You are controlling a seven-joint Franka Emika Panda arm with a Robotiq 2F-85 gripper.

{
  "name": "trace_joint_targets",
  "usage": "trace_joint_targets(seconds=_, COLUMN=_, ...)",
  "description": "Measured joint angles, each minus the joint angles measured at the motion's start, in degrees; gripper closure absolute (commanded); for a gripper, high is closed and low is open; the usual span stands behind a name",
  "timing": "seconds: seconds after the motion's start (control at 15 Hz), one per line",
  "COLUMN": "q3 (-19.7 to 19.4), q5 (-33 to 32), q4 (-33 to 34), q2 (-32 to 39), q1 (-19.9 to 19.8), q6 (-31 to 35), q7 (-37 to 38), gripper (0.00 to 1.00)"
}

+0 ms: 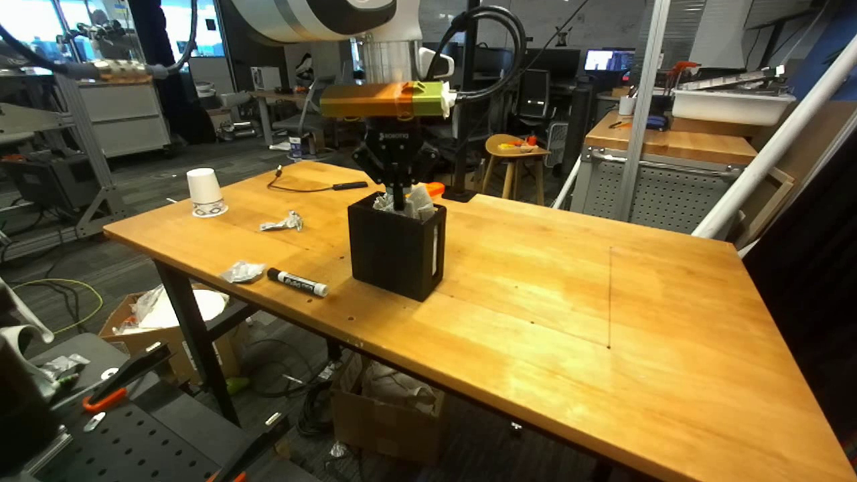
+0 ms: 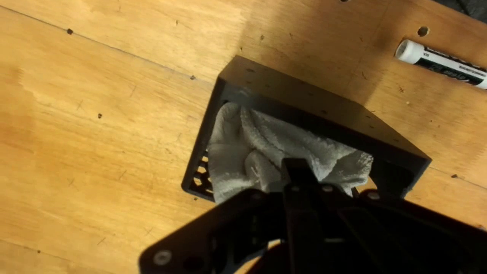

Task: Put the towel in the box

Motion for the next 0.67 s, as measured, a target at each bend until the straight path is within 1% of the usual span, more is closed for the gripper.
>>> trace_joint_targets(seconds=0.27, q3=0.1, q5=0.0, q4=0.3, q2=0.0, q1=1.0, q6=0.0, q7=0.0, gripper=1.00)
trace_joint_targets(seconds=0.67, q3=0.1, q5=0.0, q4=0.3, q2=1.3, q1=1.2, q6=0.0, q7=0.1, gripper=1.00)
